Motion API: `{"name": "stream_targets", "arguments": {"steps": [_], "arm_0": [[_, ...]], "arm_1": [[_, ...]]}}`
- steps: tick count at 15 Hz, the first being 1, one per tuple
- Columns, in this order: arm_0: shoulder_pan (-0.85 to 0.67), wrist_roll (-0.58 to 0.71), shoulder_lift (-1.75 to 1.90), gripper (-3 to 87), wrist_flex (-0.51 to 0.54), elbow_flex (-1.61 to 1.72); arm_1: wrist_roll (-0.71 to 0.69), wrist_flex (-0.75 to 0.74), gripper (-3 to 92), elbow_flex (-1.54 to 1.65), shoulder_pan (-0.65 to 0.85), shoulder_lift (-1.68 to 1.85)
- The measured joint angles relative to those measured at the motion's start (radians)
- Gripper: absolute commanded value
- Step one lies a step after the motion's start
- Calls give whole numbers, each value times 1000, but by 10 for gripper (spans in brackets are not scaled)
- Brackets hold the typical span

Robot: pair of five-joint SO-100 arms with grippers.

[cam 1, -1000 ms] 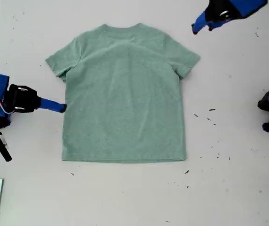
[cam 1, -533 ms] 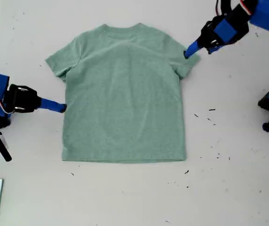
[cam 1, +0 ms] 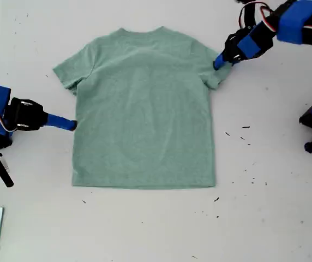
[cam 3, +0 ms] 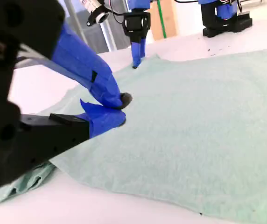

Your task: Fold t shirt

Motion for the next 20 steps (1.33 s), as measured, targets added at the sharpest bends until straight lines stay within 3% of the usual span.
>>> {"name": "stream_targets", "arguments": {"steps": [3,6,9,11,14,17,18,20], "arm_0": [[0,0,0,-1,0,0],[0,0,0,-1,0,0],[0,0,0,-1,0,0],[0,0,0,-1,0,0],[0,0,0,-1,0,0],[0,0,0,-1,0,0],[0,0,0,-1,0,0],[0,0,0,-1,0,0]], "arm_1": [[-20,106,-3,-75,-2,35],[-52,354,-3,-245,2,60],[-48,540,-3,-541,-26,49],[5,588,-3,-798,-120,-55],[118,454,-3,-1014,-290,-287],[222,259,14,-1019,-328,-423],[253,213,112,-1019,-331,-453],[285,124,218,-1019,-356,-491]]}}
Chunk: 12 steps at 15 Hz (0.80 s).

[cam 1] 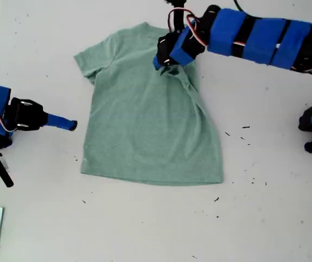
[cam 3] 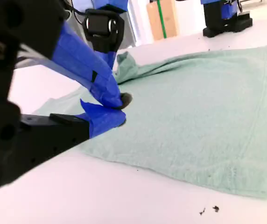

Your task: Fold t shirt

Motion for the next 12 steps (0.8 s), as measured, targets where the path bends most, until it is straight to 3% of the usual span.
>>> {"name": "stream_targets", "arguments": {"steps": [1,5,8,10,12], "arm_0": [[0,0,0,-1,0,0],[0,0,0,-1,0,0],[0,0,0,4,0,0],[0,0,0,-1,0,0],[0,0,0,-1,0,0]], "arm_1": [[9,-38,263,0,-15,-23],[28,-75,218,-8,-51,-26],[29,106,191,-5,-57,110],[17,281,25,87,-57,360],[14,454,25,324,-61,635]]}}
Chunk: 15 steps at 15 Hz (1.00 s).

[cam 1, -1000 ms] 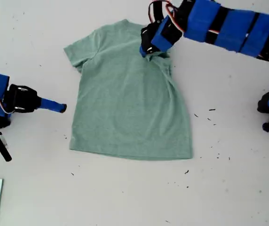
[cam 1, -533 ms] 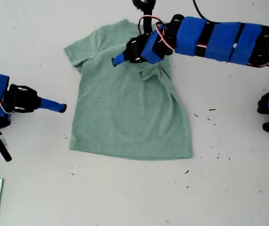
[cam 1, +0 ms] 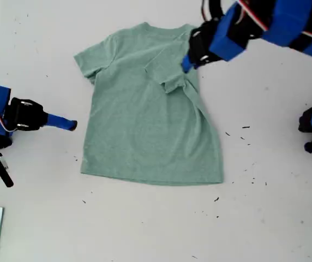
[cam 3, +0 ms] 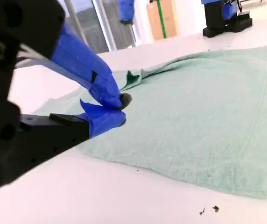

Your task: Fold t shirt

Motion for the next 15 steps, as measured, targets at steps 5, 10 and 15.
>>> {"name": "stream_targets", "arguments": {"steps": [5,10,15], "arm_0": [[0,0,0,-1,0,0],[0,0,-2,-1,0,0],[-66,-48,-221,-3,3,-224]], "arm_1": [[87,-224,25,1055,-21,733],[160,-169,25,1766,-3,1617],[160,-132,25,1776,5,1740]]}}
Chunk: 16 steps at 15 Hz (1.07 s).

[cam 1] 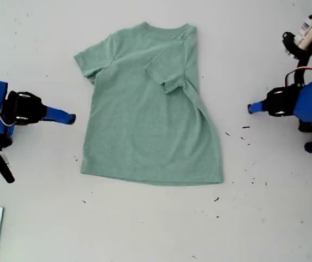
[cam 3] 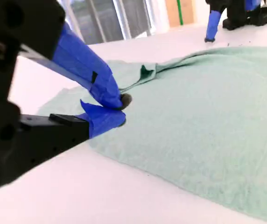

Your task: Fold t shirt

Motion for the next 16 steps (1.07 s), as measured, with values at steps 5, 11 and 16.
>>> {"name": "stream_targets", "arguments": {"steps": [5,11,16], "arm_0": [[-545,391,-951,290,333,-900],[-805,604,-1348,309,327,-1120],[-824,612,-1618,307,66,-1005]], "arm_1": [[0,0,25,2,0,0],[0,0,25,3,0,0],[0,0,25,3,0,0]]}}
